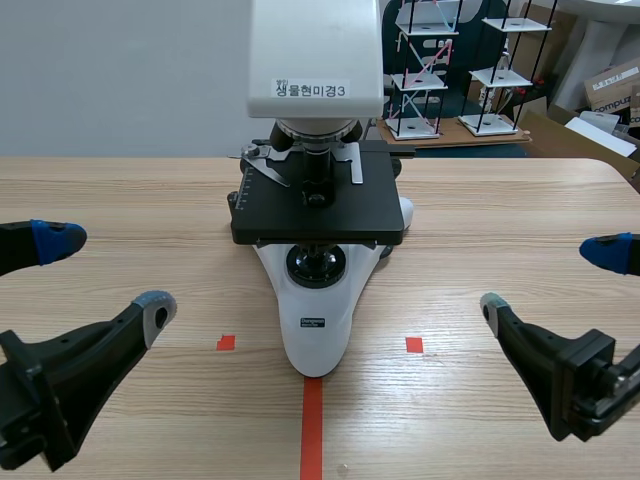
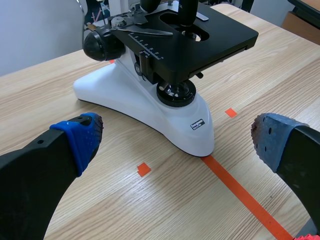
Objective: Point at the coarse focus knob
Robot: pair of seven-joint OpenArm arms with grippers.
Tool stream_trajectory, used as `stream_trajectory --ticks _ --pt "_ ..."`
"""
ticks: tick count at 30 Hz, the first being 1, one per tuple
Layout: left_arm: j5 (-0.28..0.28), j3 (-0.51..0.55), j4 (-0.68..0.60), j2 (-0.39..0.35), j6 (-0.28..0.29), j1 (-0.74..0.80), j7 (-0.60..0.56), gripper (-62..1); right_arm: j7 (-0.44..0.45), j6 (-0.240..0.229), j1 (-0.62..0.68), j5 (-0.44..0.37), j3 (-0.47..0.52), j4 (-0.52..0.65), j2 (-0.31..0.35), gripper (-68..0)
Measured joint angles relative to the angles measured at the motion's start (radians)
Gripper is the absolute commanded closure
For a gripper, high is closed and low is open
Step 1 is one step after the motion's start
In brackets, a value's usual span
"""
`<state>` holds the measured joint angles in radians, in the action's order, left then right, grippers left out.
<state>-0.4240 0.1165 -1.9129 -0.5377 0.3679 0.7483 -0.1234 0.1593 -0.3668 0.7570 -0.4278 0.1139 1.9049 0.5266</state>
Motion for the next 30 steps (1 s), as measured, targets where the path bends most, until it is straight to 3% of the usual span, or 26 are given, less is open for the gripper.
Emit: stream_trajectory --ticks 18,20,25,30 --pt "0.000 0.000 0.000 0.000 0.000 0.000 0.000 -62.3 0.006 0.000 0.000 0.000 0.000 0.000 0.003 -67.4" --pt "0.000 0.000 0.000 0.000 0.000 0.000 0.000 -62.3 0.032 0.000 0.000 0.000 0.000 0.000 0.019 -59.7" --pt "0.000 0.000 0.000 0.000 0.000 0.000 0.000 -62.3 0.092 0.043 -0.002 -0.001 0.000 0.000 0.101 -31.2" --pt "0.000 0.000 0.000 0.000 0.000 0.000 0.000 -62.3 0.074 0.068 -0.071 0.001 0.000 0.000 0.174 -7.3"
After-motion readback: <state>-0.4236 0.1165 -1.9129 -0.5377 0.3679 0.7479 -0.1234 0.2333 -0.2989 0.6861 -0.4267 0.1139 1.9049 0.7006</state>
